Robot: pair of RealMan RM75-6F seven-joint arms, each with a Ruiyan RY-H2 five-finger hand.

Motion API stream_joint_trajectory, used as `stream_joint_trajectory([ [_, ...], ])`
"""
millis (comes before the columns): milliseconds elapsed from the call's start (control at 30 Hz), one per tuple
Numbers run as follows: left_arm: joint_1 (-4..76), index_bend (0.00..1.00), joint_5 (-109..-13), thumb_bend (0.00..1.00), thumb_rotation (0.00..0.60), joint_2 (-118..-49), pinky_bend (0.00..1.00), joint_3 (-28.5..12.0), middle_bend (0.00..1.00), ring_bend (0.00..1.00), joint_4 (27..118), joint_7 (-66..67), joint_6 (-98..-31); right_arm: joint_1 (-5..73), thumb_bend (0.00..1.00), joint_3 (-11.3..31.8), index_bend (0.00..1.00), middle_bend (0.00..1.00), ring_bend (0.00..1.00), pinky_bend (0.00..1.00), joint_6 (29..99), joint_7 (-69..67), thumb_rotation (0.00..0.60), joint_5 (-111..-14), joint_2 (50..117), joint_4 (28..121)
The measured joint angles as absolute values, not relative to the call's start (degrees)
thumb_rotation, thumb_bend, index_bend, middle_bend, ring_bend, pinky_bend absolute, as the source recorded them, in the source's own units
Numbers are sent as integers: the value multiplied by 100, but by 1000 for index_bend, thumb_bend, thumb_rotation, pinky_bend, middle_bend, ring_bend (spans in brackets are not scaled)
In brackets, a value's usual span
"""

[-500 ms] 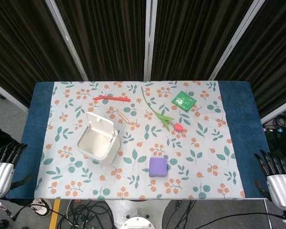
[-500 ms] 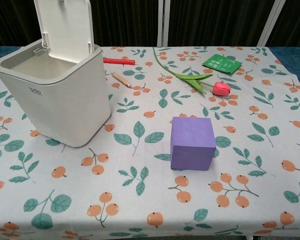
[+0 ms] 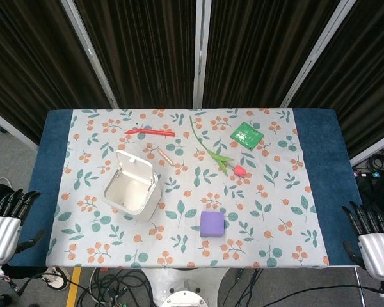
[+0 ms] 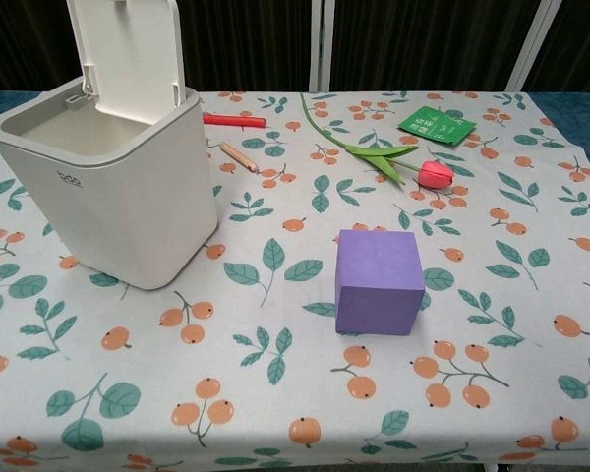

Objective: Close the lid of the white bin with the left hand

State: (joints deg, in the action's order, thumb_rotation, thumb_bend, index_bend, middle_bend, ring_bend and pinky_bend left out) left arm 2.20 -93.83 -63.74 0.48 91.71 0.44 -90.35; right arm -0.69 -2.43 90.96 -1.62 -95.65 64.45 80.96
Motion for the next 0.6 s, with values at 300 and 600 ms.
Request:
stream_joint_trajectory([
  [300,397,113,-9742,663,600,-6174,149,55,148,44,9410,-220,-9044,-93,261,-271,0,0,0,0,9123,-174,600,-9599,6430,8077],
  [600,769,113,-9925,736,600,-5897,161,-62,150,44,10134,-110,-8750,-74,261,-253,0,0,0,0,9110,-186,600,-9605,6424,8086],
])
